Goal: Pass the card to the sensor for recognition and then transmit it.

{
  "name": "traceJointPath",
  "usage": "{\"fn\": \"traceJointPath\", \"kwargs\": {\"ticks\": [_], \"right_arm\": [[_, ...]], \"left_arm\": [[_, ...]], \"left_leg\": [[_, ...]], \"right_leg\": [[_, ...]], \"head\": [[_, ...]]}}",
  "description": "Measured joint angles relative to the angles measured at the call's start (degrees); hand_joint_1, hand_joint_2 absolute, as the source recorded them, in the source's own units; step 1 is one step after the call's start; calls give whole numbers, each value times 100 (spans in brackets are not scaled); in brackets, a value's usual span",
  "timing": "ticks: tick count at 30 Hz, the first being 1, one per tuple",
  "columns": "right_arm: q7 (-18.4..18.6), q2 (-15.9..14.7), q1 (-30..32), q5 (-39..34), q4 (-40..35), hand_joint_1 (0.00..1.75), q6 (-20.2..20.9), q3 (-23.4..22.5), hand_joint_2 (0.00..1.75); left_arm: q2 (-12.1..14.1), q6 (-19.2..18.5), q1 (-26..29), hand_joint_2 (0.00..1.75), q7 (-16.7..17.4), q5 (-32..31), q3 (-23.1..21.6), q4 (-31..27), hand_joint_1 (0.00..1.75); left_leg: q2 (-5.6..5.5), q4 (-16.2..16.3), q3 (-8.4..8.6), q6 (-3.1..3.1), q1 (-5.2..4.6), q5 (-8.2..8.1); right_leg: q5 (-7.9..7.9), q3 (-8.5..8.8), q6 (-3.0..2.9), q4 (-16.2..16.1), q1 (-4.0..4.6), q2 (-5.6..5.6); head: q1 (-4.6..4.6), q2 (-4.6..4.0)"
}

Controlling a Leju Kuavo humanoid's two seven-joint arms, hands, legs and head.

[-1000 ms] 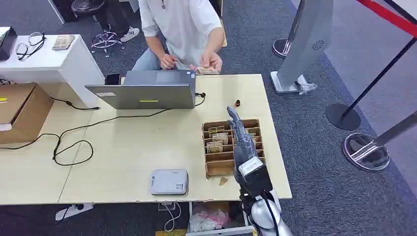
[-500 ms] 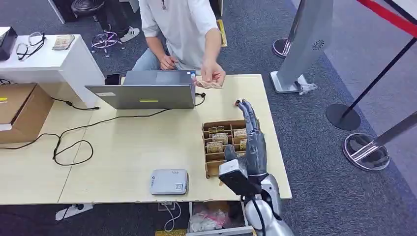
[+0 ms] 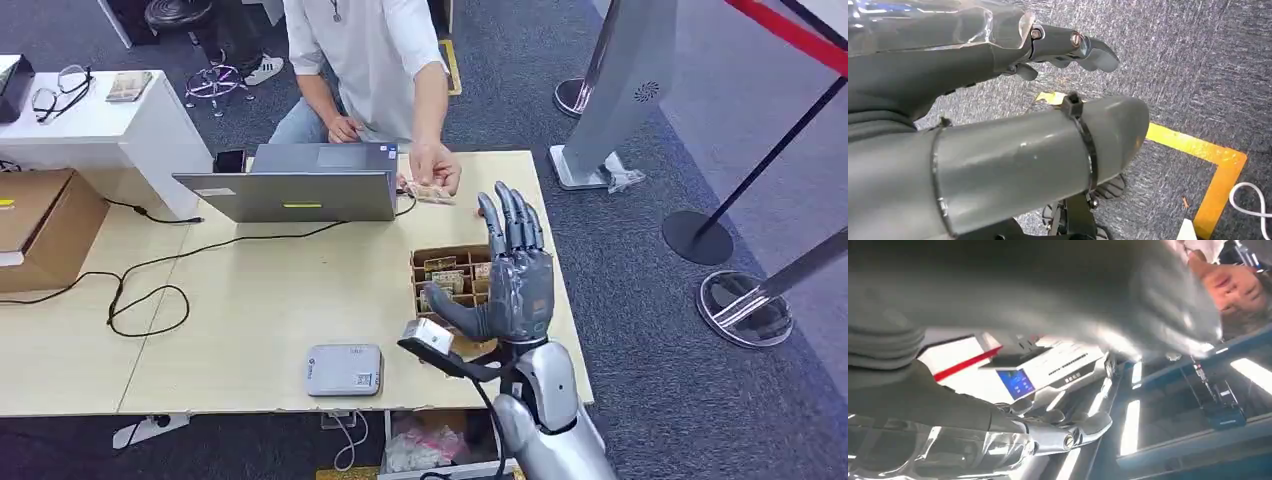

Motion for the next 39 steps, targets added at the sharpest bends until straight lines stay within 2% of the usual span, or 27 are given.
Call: {"fn": "traceJointPath", "kwargs": {"ticks": [7,15,26,27,28,29,39], "right_arm": [[286,2,-413,323,700,0,11,0,175],[470,2,-877,347,1543,0,37,31,175],[514,15,-1063,334,1888,0,37,46,175],[516,17,-1066,332,1899,9,37,48,175],[520,17,-1071,330,1916,147,37,48,175],[531,17,-1072,328,1925,175,39,50,175],[575,17,-1089,319,1934,175,61,61,175]], "left_arm": [[2,0,-3,0,46,-37,0,0,0],[0,11,-13,0,46,-44,0,0,0],[2,17,-14,0,55,-59,0,0,0],[2,17,-14,0,59,-59,0,0,0],[2,17,-14,0,59,-59,0,0,0],[2,18,-14,0,59,-57,0,0,0],[4,9,-14,0,59,-59,0,0,0]], "left_leg": [[0,0,0,0,0,0],[-2,0,-1,0,0,0],[-3,0,-2,0,0,0],[-2,0,-2,0,0,0],[-2,0,-2,0,0,0],[-2,0,-2,0,0,0],[-3,0,-2,0,0,0]], "right_leg": [[0,0,0,0,0,0],[0,0,0,0,0,-1],[0,0,0,0,0,-1],[0,0,0,0,0,-1],[0,0,0,0,0,-1],[0,0,0,0,0,-1],[0,0,0,0,0,-1]], "head": [[-2,0],[2,0],[0,0],[0,0],[0,0],[2,0],[0,0]]}}
